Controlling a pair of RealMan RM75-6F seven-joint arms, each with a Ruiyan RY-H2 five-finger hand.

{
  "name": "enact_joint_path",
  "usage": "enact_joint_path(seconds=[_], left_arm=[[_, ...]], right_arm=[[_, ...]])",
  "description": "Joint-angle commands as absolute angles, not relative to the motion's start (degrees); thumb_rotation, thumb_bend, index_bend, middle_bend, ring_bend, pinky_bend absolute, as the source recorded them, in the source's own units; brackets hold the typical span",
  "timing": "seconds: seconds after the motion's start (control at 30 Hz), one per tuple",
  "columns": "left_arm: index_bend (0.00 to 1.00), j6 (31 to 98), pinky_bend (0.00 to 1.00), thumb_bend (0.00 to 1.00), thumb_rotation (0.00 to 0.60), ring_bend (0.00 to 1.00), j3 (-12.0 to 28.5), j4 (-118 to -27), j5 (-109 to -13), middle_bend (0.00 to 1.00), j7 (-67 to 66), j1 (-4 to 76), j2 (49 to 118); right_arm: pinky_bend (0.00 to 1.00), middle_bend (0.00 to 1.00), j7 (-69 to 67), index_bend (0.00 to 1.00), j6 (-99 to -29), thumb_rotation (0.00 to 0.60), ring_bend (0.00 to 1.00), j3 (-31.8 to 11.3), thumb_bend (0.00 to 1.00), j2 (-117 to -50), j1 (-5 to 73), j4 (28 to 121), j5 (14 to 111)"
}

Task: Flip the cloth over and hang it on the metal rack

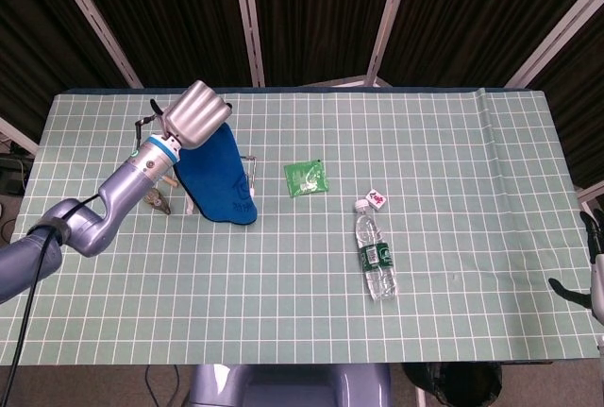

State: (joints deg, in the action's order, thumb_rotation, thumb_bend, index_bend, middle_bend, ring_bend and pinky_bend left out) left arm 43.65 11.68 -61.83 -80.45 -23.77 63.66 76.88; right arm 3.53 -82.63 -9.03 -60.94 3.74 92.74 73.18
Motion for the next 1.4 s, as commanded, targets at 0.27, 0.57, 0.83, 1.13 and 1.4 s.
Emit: enact_joint_path(seconds=[0.27, 0.57, 0.83, 1.13, 1.4], left_arm=[[0.77, 40.88, 1.0, 1.0, 0.6, 0.92, 9.58, -48.87, -82.03, 0.96, -14.57, 66.16, 86.3], [0.53, 37.03, 1.0, 0.94, 0.6, 0.89, 9.7, -45.12, -78.88, 0.92, -12.51, 66.58, 91.0], [0.0, 29.74, 1.0, 0.28, 0.6, 0.88, 12.26, -44.66, -69.71, 0.89, -15.93, 67.18, 92.65], [0.0, 23.84, 1.0, 0.21, 0.6, 0.88, 21.38, -56.34, -54.31, 0.88, -2.68, 64.44, 87.13], [0.0, 24.28, 1.0, 0.21, 0.6, 0.88, 23.43, -64.41, -52.56, 0.88, 5.16, 60.41, 80.09]], right_arm=[[0.0, 0.0, 4.14, 0.0, -82.35, 0.6, 0.0, -9.2, 0.0, -61.29, 3.89, 92.37, 72.51], [0.0, 0.0, 4.43, 0.0, -82.05, 0.6, 0.0, -9.27, 0.0, -61.5, 3.98, 92.02, 72.02], [0.0, 0.0, 4.57, 0.0, -81.45, 0.6, 0.0, -9.36, 0.0, -61.71, 4.19, 91.66, 71.45], [0.0, 0.0, 4.43, 0.0, -81.8, 0.6, 0.0, -9.24, 0.0, -61.62, 4.03, 91.84, 71.84], [0.0, 0.0, 4.33, 0.0, -82.83, 0.6, 0.0, -8.79, 0.0, -61.34, 3.66, 92.74, 73.36]])
